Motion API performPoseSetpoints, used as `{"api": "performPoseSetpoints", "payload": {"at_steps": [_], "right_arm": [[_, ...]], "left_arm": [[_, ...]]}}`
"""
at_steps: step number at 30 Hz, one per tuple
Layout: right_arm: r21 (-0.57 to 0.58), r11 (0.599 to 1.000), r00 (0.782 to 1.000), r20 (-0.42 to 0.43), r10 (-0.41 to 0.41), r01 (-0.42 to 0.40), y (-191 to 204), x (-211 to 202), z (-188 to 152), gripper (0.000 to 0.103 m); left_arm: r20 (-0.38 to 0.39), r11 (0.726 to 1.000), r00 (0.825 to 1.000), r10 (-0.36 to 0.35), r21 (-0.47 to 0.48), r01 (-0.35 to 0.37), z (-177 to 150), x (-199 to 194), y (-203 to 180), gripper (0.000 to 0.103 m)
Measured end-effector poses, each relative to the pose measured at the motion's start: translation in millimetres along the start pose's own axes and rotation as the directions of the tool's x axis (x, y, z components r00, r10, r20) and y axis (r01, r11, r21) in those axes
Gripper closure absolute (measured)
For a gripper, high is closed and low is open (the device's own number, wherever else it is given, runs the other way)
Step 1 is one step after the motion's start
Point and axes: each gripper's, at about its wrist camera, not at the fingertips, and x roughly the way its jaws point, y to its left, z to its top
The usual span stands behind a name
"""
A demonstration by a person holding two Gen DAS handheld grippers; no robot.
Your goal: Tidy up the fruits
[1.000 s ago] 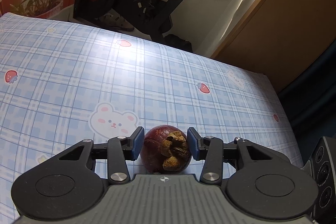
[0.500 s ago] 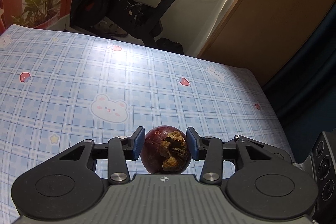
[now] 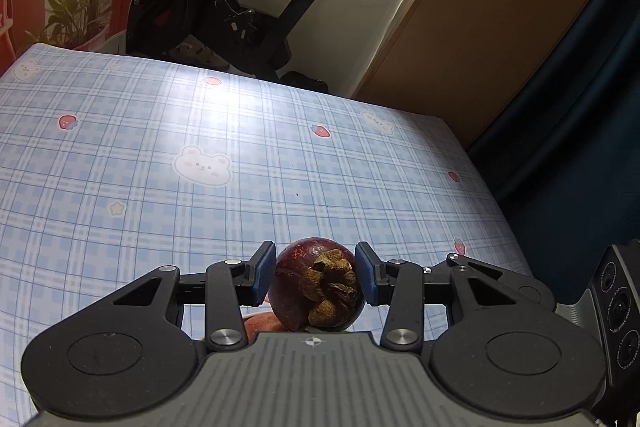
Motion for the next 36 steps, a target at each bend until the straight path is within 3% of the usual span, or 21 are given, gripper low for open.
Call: {"api": "performPoseSetpoints", "payload": {"at_steps": [21,36], "right_arm": [[0.065,0.998,0.999,-0.051,0.015,-0.012,17.6,-32.1,-35.8,0.044],[0.086,0.996,0.999,-0.030,0.021,-0.019,17.5,-38.9,-46.0,0.043]], "left_arm": [[-0.072,0.999,0.997,-0.001,0.048,0.004,-48.9,-9.4,-18.5,0.057],[-0.071,0.999,0.997,-0.021,0.033,0.024,-50.5,-7.3,-16.3,0.053]]}}
